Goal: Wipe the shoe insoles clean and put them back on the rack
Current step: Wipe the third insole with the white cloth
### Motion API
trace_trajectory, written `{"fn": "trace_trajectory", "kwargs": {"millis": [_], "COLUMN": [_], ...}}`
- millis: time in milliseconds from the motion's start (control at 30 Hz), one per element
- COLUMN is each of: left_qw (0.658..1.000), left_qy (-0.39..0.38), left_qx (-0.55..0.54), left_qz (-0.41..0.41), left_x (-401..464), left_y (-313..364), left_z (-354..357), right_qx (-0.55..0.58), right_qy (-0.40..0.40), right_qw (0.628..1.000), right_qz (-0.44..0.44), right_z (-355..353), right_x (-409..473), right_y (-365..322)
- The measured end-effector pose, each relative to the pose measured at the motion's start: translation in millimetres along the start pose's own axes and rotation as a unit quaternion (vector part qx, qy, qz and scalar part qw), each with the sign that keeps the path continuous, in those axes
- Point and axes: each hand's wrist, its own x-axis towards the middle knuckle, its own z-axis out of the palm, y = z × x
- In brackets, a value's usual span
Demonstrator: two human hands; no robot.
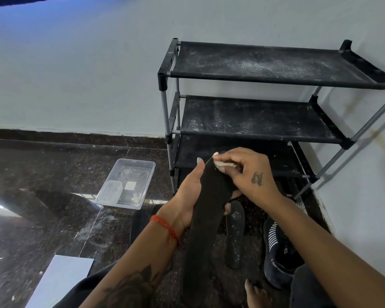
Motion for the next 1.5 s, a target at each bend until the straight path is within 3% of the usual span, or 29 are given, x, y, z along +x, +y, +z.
{"fn": "trace_trajectory", "kwargs": {"millis": [133, 200, 300, 333, 400, 500, 600, 733, 833, 933, 1000, 1067, 1233, 1400, 1500], "left_qw": [0.999, 0.998, 0.997, 0.997, 0.997, 0.998, 0.999, 0.998, 0.996, 0.995, 0.995, 0.996, 0.998, 0.996, 0.996], "left_qy": [0.026, 0.05, 0.076, 0.078, 0.076, 0.058, 0.044, 0.066, 0.085, 0.098, 0.096, 0.091, 0.068, 0.09, 0.091], "left_qx": [-0.006, 0.001, -0.006, -0.012, -0.012, 0.002, 0.007, 0.002, 0.001, -0.01, -0.017, -0.015, -0.015, -0.015, -0.02], "left_qz": [0.021, 0.024, 0.01, 0.007, 0.008, 0.005, 0.002, 0.012, 0.028, 0.019, 0.012, 0.009, 0.004, 0.024, 0.009], "left_x": [2.3, 3.6, 2.6, 2.0, 1.7, 3.4, 2.4, 4.5, 7.7, 7.6, 6.5, 5.7, 5.3, 9.1, 9.8], "left_y": [-0.1, 0.3, 2.3, 2.9, 2.1, -2.4, -2.4, -0.7, -1.8, -0.8, 0.3, -0.4, -3.5, -1.0, -2.2], "left_z": [-1.1, -1.6, -0.3, 0.2, 1.1, 1.5, -0.3, -1.8, -2.7, -3.1, -3.2, -2.0, -3.1, -8.0, -6.9], "right_qx": [0.054, -0.001, -0.157, -0.153, -0.087, -0.031, -0.004, 0.108, 0.025, -0.151, -0.137, -0.071, -0.033, 0.041, -0.077], "right_qy": [-0.159, -0.18, -0.02, 0.039, 0.076, 0.035, -0.006, -0.152, -0.214, -0.092, 0.04, 0.07, -0.029, -0.195, -0.215], "right_qw": [0.986, 0.983, 0.987, 0.987, 0.993, 0.996, 0.998, 0.981, 0.975, 0.984, 0.99, 0.995, 0.998, 0.979, 0.972], "right_qz": [0.015, 0.019, -0.025, -0.018, 0.021, 0.077, 0.062, 0.047, 0.055, 0.027, 0.007, 0.022, 0.034, 0.039, 0.047], "right_z": [-12.9, -20.1, -25.3, -24.8, -18.4, -3.7, 1.0, -11.1, -20.7, -27.0, -25.6, -17.8, -2.2, -16.0, -26.2], "right_x": [0.3, 0.6, 2.5, 2.6, 4.0, 3.2, -0.8, -3.3, -0.6, 3.0, 2.6, 2.7, -1.0, -0.1, 0.9], "right_y": [0.5, 10.5, 21.7, 20.4, 13.7, 8.5, 1.8, -13.0, -1.3, 13.0, 14.2, 8.7, -0.1, -4.3, 2.5]}}
